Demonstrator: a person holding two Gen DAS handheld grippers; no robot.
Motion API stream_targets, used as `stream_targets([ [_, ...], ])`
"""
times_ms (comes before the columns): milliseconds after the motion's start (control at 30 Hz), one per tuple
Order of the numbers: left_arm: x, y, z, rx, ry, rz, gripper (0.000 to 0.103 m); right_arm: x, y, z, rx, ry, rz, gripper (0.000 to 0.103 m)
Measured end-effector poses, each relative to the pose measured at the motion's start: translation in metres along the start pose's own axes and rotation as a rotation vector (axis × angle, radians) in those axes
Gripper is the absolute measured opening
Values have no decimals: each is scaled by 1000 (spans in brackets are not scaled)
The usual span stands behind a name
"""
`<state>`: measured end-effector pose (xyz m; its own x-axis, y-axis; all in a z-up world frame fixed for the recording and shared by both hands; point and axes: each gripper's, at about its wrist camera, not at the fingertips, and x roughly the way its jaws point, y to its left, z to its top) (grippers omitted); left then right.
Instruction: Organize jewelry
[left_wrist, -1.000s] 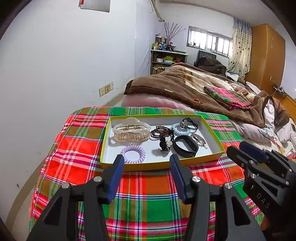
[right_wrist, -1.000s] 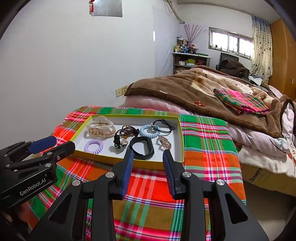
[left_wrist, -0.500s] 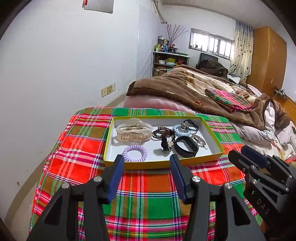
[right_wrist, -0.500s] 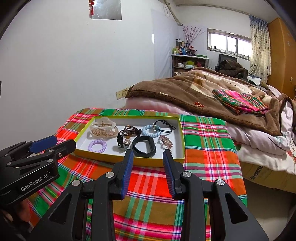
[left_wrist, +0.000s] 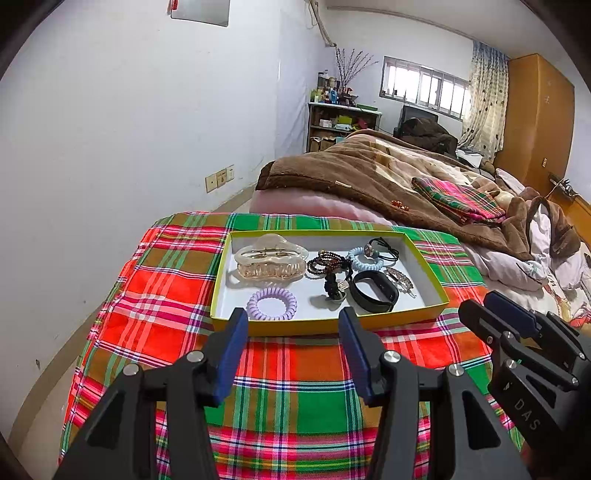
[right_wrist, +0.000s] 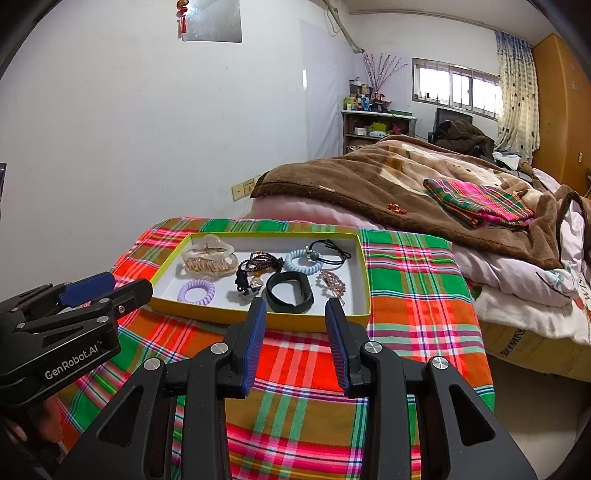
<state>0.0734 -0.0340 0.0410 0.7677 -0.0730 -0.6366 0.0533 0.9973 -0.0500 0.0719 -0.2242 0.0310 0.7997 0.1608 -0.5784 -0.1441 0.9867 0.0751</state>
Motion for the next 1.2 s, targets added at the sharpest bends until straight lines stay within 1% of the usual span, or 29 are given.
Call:
stream_targets([
  [1200,4,2,0,-16,12,13,53,2,1,-1,-1,5,0,34],
])
